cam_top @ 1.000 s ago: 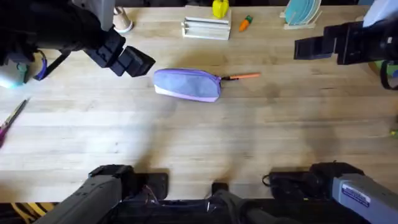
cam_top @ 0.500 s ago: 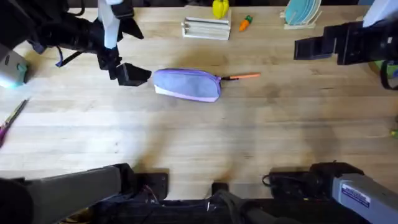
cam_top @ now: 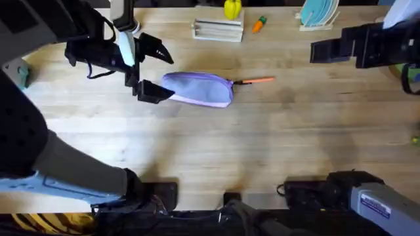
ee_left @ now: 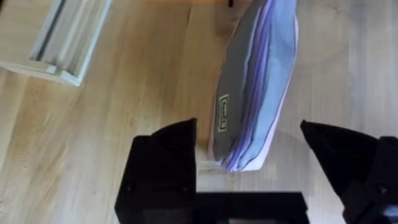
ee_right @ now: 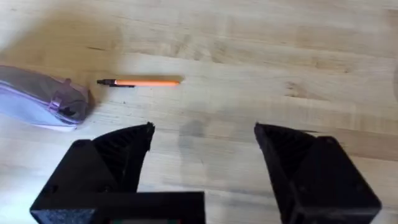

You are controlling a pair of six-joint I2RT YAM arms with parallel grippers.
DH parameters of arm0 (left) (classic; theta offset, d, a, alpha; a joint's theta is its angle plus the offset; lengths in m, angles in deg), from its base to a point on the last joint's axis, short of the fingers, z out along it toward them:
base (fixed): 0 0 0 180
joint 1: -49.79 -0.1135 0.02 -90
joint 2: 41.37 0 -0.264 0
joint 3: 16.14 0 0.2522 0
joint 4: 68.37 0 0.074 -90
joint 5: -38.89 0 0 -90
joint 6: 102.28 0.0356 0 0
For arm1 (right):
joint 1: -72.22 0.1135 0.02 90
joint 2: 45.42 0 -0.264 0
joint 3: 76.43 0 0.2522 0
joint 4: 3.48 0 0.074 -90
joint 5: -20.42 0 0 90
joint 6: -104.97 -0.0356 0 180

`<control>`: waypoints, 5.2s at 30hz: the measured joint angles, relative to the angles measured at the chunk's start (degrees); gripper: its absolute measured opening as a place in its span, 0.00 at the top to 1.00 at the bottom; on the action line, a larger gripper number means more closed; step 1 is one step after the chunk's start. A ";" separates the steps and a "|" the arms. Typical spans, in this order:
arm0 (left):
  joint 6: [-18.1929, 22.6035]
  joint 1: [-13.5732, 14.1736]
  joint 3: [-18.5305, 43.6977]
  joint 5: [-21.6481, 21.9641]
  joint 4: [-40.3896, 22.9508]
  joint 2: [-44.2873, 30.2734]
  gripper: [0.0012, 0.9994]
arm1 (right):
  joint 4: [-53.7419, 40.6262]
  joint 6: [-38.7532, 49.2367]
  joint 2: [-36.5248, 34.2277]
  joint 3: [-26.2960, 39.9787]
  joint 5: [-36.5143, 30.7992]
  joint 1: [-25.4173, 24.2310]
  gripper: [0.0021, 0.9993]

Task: Unzip the bag, pick up the pens from the table one at a time and place them inside, then zip the bag closed.

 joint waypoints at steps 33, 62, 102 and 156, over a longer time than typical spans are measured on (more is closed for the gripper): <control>3.22 0.26 0.00 -3.21 0.86 -5.15 0.96 | -1.48 -6.21 -1.30 0.11 13.32 0.17 0.00; 3.22 0.26 0.00 -3.21 0.89 -5.15 0.96 | 18.29 -27.26 -33.01 0.17 36.02 13.49 0.00; 3.22 0.26 0.00 -3.03 0.62 -5.15 0.96 | 21.38 -36.37 -40.04 0.37 39.03 17.94 0.97; 3.22 0.26 0.00 -3.05 0.75 -5.15 0.96 | 18.10 -25.23 -33.33 1.22 38.21 16.08 0.00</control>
